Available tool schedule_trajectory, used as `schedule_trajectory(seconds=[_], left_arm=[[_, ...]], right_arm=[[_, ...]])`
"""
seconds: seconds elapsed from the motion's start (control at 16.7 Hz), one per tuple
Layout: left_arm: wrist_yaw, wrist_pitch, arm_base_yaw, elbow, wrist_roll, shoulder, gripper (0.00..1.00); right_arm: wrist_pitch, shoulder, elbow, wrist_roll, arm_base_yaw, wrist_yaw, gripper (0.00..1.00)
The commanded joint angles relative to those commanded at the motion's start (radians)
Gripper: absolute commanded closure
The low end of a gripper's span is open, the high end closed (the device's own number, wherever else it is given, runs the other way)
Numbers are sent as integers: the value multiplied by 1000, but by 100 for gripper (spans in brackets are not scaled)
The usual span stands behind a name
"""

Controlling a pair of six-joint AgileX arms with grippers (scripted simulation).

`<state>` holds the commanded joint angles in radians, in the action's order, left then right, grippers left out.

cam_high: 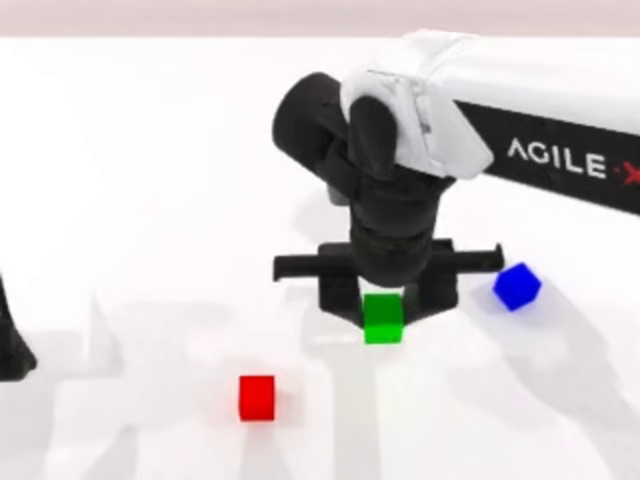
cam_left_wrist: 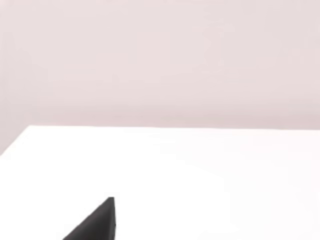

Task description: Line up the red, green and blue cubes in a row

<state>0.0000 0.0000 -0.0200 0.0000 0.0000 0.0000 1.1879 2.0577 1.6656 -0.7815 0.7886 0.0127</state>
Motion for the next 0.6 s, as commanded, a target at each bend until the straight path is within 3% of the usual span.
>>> schedule_trajectory(seconds=[0.24,0.6], left_arm=[[0,0,0,0,0,0,0],[0,0,0,0,0,0,0]], right_arm=[[-9,-41,-29,-137,121,6,100],[-14,-39,-30,-145,125,5,100]])
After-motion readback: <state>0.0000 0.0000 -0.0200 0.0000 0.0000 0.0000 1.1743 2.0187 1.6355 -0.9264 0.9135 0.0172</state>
